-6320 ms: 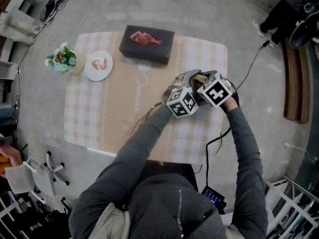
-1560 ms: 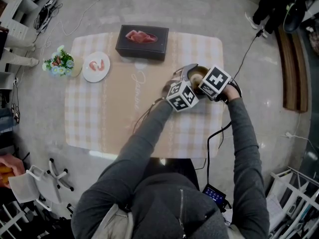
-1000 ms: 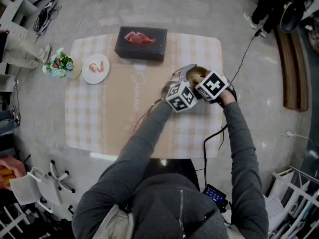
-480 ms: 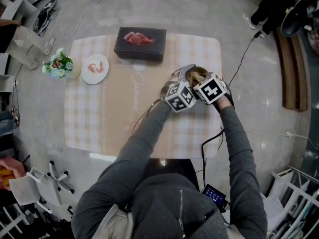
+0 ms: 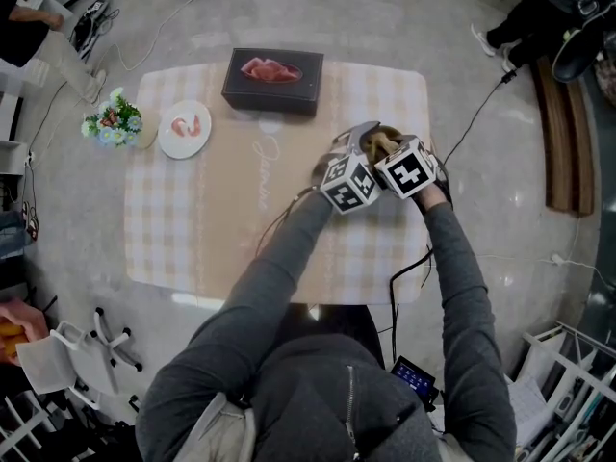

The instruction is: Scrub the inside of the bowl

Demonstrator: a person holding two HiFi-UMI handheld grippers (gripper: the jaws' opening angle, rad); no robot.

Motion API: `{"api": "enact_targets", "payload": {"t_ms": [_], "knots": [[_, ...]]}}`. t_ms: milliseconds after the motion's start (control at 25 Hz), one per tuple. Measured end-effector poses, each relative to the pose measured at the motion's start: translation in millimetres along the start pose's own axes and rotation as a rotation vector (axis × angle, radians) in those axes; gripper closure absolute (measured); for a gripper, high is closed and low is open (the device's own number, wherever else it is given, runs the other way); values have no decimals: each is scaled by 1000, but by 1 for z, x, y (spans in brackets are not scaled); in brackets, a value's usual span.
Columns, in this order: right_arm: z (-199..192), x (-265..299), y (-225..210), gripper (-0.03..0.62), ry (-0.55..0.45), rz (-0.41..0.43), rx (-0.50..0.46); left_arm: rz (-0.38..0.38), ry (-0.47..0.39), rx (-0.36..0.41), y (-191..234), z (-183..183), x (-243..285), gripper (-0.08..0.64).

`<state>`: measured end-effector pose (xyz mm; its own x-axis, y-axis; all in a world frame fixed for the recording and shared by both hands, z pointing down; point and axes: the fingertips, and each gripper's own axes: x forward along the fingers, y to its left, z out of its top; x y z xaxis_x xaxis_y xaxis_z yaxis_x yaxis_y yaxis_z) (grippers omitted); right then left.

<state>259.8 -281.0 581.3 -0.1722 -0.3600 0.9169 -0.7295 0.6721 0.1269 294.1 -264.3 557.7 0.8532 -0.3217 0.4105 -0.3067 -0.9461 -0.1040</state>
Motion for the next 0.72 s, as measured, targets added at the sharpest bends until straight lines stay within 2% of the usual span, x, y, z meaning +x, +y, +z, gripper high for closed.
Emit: {"api": "enact_targets", "payload": {"t_ms": [200, 480, 720], "knots": [[0, 0, -5, 503, 21, -16, -28, -1, 0, -2, 0, 0, 0, 3], [-5, -1, -9, 503, 101, -46, -75, 0, -1, -4, 1, 0, 0, 4], [-15, -4, -9, 505, 184, -16, -90, 1, -2, -2, 0, -1, 0, 5]]}}
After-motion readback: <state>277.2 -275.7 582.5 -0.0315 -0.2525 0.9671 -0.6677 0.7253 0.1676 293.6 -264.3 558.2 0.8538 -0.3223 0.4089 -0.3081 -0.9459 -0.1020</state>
